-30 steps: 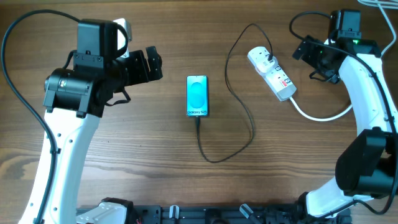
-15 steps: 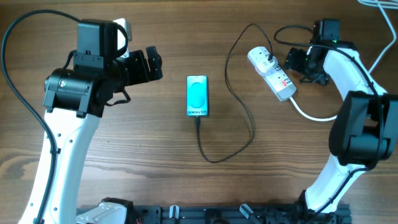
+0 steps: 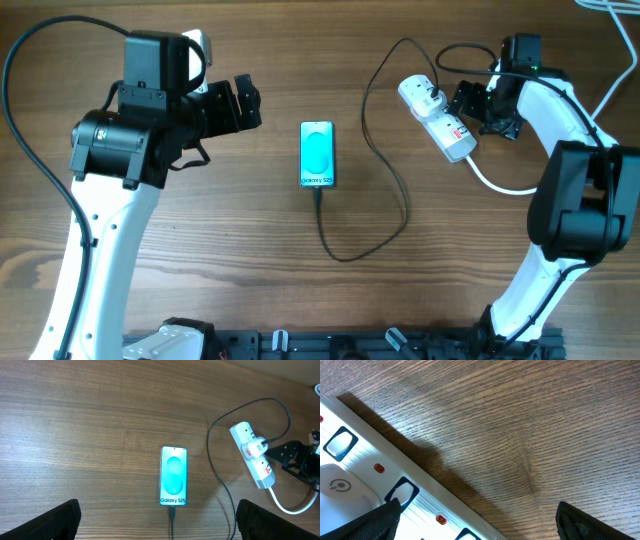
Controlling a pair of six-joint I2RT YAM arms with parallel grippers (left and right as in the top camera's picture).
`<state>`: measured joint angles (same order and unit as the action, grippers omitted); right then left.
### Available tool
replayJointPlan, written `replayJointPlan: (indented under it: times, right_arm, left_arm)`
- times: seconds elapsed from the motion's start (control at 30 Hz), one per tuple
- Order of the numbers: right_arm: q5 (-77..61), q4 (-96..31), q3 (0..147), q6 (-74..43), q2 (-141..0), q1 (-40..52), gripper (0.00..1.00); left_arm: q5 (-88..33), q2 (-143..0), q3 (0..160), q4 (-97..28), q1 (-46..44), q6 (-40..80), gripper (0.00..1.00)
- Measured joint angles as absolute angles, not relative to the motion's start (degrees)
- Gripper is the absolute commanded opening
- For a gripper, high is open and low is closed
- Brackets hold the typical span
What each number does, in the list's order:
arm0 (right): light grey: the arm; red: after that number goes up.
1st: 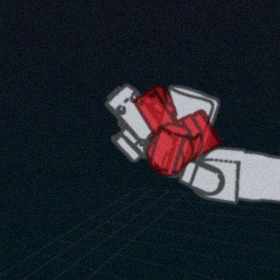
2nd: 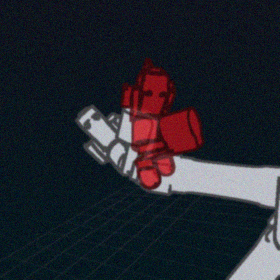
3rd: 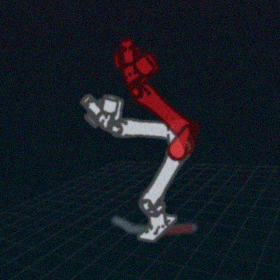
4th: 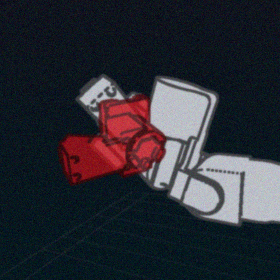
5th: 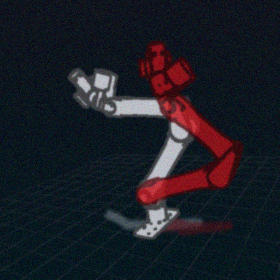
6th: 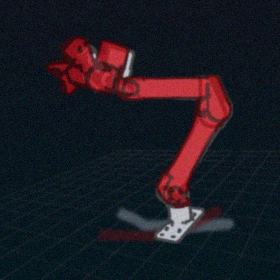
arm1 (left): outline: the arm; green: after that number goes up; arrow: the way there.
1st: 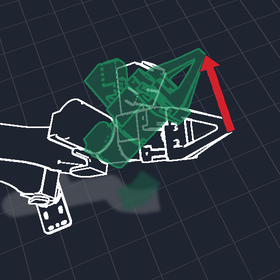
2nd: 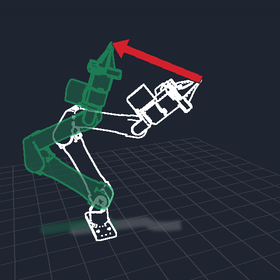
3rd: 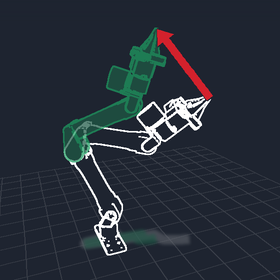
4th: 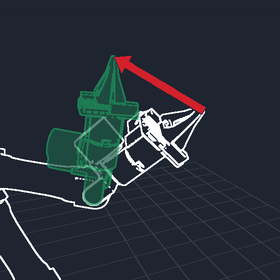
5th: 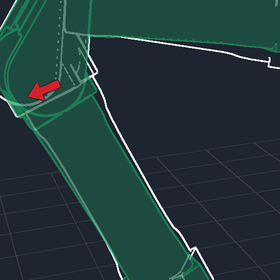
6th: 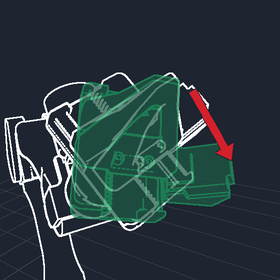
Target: Plug charger to phone and switch on socket
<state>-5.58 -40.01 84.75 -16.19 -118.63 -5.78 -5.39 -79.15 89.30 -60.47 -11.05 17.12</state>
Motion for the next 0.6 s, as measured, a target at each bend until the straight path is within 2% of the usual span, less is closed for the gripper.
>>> replayJointPlan:
  times: [0.6]
  right_arm:
    - [-5.6,-37.4,84.8,-18.1,-120.7,-6.1,1.0]
  left_arm:
    - [-5.4,-79.2,89.3,-60.5,-11.0,17.1,1.0]
